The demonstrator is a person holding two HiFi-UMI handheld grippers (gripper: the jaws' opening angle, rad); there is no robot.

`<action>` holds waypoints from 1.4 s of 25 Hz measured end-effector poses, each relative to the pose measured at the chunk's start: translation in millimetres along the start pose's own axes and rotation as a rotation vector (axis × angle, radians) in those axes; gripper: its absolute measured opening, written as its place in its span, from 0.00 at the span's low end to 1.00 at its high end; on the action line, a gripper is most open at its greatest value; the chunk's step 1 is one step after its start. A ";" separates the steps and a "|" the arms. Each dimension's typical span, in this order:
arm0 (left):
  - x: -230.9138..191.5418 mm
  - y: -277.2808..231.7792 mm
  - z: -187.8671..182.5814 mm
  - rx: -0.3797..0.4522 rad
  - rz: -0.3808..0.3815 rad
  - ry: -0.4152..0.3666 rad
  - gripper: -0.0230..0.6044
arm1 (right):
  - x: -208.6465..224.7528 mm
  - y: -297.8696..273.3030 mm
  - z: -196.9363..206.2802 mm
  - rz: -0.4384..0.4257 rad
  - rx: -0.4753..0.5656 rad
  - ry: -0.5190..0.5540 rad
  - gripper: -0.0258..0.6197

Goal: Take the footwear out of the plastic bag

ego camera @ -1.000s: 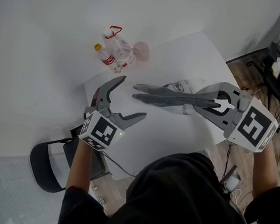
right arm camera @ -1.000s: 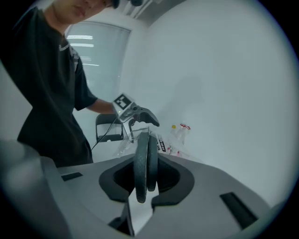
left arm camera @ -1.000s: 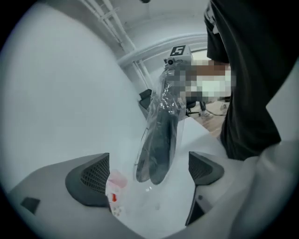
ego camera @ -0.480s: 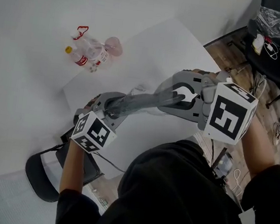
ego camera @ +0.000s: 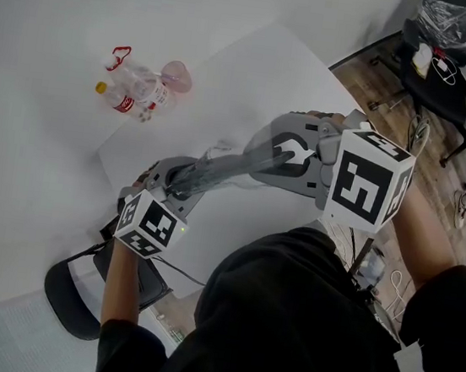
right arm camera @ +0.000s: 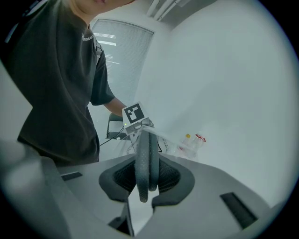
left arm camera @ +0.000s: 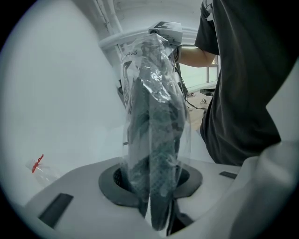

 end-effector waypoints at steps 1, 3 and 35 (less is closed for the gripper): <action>0.9 -0.4 0.1 0.003 0.005 0.007 0.27 | 0.1 0.1 0.1 -0.003 -0.002 0.000 0.16; 2.8 -1.7 0.9 0.011 0.012 0.023 0.27 | 0.1 -0.2 0.4 -0.011 -0.006 0.001 0.16; 1.6 -5.6 51.8 -0.041 -0.071 0.131 0.08 | 12.8 63.2 15.0 -0.043 0.034 -0.032 0.16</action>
Point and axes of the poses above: the fingertips, and each gripper's own axes: y backward along the fingers, x to its right, z out of its underside, the point moved 5 cm from there along y, backward along the fingers, and after that the axes turned 3 degrees about z, right-handed, at the moved point
